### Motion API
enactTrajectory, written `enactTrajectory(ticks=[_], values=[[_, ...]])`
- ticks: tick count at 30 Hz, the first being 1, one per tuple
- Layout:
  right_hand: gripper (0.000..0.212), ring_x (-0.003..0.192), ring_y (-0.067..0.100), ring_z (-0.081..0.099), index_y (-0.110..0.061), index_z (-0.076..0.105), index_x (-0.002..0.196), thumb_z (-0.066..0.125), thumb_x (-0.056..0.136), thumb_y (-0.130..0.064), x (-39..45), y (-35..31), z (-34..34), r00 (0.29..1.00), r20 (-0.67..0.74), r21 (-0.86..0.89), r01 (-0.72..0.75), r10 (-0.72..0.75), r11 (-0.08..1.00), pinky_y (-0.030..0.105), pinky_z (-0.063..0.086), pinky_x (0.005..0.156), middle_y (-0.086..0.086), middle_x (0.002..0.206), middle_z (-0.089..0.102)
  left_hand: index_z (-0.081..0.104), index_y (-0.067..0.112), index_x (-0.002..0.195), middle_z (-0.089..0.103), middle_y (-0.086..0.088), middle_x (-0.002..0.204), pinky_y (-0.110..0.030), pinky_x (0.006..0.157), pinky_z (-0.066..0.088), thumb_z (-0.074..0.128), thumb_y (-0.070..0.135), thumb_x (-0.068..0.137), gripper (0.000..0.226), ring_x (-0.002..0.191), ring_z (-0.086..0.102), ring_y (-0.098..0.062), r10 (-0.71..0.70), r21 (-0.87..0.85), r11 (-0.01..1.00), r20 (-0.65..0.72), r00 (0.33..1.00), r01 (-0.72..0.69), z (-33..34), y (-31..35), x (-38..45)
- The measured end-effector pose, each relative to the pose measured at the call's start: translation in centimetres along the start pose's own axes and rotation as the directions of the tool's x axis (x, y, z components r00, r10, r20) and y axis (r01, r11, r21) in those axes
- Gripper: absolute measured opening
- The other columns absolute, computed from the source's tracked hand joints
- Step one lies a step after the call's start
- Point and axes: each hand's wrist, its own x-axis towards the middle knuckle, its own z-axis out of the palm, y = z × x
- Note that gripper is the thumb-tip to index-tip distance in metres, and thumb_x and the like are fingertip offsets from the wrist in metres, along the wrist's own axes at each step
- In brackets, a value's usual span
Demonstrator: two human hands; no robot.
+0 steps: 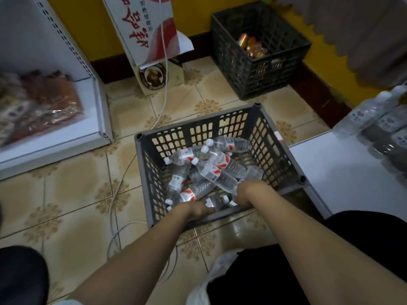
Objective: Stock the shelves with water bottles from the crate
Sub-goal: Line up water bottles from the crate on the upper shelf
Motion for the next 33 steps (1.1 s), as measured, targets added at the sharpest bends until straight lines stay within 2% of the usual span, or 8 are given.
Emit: enactTrajectory(ticks=[3,5,9,16,22,24,28,33], values=[[0.045,0.104,0.027,0.06,-0.014,0.06,0.125,0.049,0.09,-0.04,-2.6,0.1,0.1,0.996,0.091,-0.002,0.026,-0.025,1.0,0.039,0.05,0.093,0.009,0.126,0.061,0.036,0.023,0.15,0.028,-0.004,0.159,-0.043,0.119,0.021,0.03,0.076,0.087,0.082,0.143,0.029,-0.026,-0.004,0.076,0.997,0.154,0.988,-0.008,1.9,-0.9,0.8],[0.027,0.077,0.02,0.061,-0.014,0.067,0.095,0.051,0.093,-0.035,-3.0,0.4,0.5,0.978,0.206,0.075,0.021,-0.036,0.997,0.029,0.051,0.075,0.006,0.094,0.066,0.049,0.021,0.14,0.049,-0.004,0.14,-0.041,0.11,0.037,0.038,0.083,0.073,0.092,0.124,0.048,-0.023,-0.061,0.044,0.998,0.252,0.966,0.051,2.8,-1.5,1.2],[0.029,0.053,0.014,0.056,-0.013,0.069,0.077,0.052,0.095,-0.029,-2.5,2.4,1.8,0.98,0.192,0.316,-0.013,-0.051,0.949,0.023,0.046,0.054,0.001,0.067,0.067,0.061,0.012,0.112,0.058,-0.006,0.109,-0.033,0.081,0.05,0.064,0.05,0.084,0.047,0.092,0.056,-0.02,-0.044,-0.116,0.991,0.228,0.973,0.072,2.5,-0.4,3.0],[0.027,0.08,0.018,0.062,-0.014,0.069,0.102,0.06,0.091,-0.036,-0.9,6.4,4.2,0.984,-0.125,0.6,-0.027,0.127,0.8,0.027,0.052,0.072,0.008,0.101,0.067,0.057,0.014,0.081,0.051,-0.005,0.071,-0.026,0.058,0.034,0.066,0.04,0.09,0.029,0.06,0.045,-0.017,-0.064,-0.399,0.903,0.244,0.968,0.16,4.7,4.0,7.5],[0.034,0.098,0.027,0.065,-0.012,0.069,0.112,0.056,0.089,-0.034,-0.3,8.7,4.7,0.972,-0.153,0.642,-0.039,0.178,0.765,0.027,0.05,0.081,0.012,0.113,0.067,0.06,0.011,0.104,0.052,0.003,0.052,-0.018,0.037,0.035,0.07,0.023,0.09,0.021,0.042,0.044,-0.007,0.059,-0.464,0.886,0.056,0.997,-0.027,6.4,7.3,7.9],[0.033,0.097,0.027,0.064,-0.011,0.069,0.108,0.054,0.09,-0.034,-0.2,8.9,4.7,0.967,-0.166,0.654,-0.038,0.192,0.755,0.025,0.047,0.077,0.014,0.111,0.067,0.067,0.005,0.105,0.055,0.001,0.064,-0.014,0.04,0.04,0.07,0.013,0.088,0.019,0.049,0.047,-0.005,0.095,-0.554,0.824,-0.067,0.993,-0.116,6.2,7.0,7.8],[0.023,0.095,0.027,0.062,-0.015,0.067,0.1,0.055,0.092,-0.033,-0.6,8.8,4.3,0.961,-0.187,0.692,-0.018,0.203,0.722,0.027,0.047,0.078,0.011,0.112,0.066,0.062,0.011,0.069,0.056,-0.008,0.063,-0.021,0.05,0.045,0.069,0.022,0.088,0.023,0.048,0.051,-0.011,0.053,-0.664,0.729,-0.193,0.98,-0.17,3.2,6.3,6.6],[0.045,0.106,0.022,0.055,-0.019,0.055,0.129,0.064,0.088,-0.035,-3.6,7.9,2.3,0.972,-0.226,0.639,0.1,0.062,0.763,0.034,0.046,0.097,0.008,0.129,0.057,0.065,0.011,0.079,0.061,-0.001,0.063,-0.022,0.055,0.046,0.063,0.037,0.09,0.028,0.055,0.052,-0.012,0.154,-0.473,0.858,-0.135,0.979,-0.2,-3.5,4.7,1.3]])
